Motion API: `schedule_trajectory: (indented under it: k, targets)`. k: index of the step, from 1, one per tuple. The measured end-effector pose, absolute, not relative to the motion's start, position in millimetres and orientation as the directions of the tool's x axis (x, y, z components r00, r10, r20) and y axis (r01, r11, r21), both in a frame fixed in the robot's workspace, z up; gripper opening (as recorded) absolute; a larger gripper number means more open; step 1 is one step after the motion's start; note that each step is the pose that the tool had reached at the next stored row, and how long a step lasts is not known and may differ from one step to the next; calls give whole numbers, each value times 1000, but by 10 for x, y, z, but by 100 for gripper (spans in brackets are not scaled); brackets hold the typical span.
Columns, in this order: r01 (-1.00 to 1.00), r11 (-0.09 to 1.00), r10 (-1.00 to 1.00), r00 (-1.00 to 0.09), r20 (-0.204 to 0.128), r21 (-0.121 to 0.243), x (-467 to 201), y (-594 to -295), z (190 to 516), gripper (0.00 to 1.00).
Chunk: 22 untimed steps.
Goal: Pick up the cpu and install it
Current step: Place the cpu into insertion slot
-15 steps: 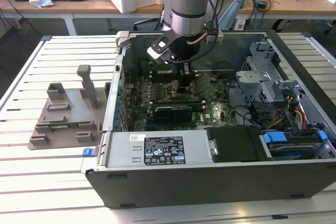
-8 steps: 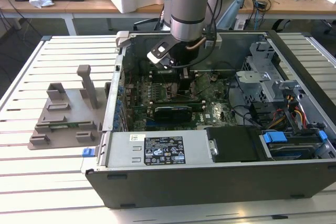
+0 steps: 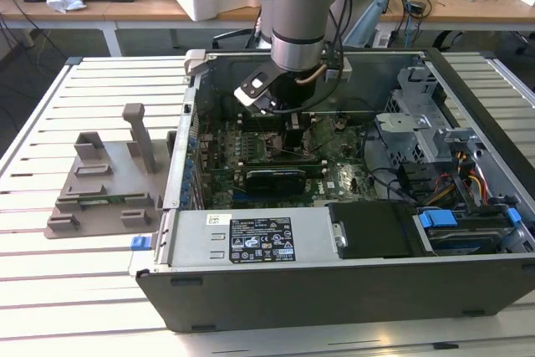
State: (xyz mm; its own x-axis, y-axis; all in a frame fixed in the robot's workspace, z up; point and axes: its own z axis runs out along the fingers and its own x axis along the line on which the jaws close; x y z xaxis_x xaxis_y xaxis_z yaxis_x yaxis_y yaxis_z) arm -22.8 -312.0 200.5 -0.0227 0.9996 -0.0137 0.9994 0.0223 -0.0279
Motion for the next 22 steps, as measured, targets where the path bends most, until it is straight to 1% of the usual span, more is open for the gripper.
schedule_trajectory:
  k: [6, 7, 8, 9, 10, 11, 12, 13, 14, 16, 22]
  targets:
    - [1000, 10, 1000, -10, -14, -28, -228, -3119, 1992, 55]
    - [1000, 10, 1000, -10, -14, -28, -228, -3119, 1992, 62]
    - [1000, 10, 1000, -10, -16, -28, -229, -3113, 2101, 62]
    - [1000, 10, 1000, -10, -16, -28, -228, -3089, 2141, 62]
    - [1000, 10, 1000, -10, -16, -28, -228, -3089, 2141, 54]
    - [1000, 10, 1000, -10, -16, -28, -228, -3088, 2142, 42]
    - [1000, 10, 1000, -10, -16, -28, -228, -3089, 2142, 36]
    - [1000, 10, 1000, -10, -16, -28, -228, -3090, 2141, 24]
    - [1000, 10, 1000, -10, -17, -28, -228, -3091, 2137, 24]
    - [1000, 10, 1000, -10, -16, -28, -228, -3091, 2128, 11]
    - [999, 17, 1000, -18, -16, -32, -228, -3094, 2065, 11]
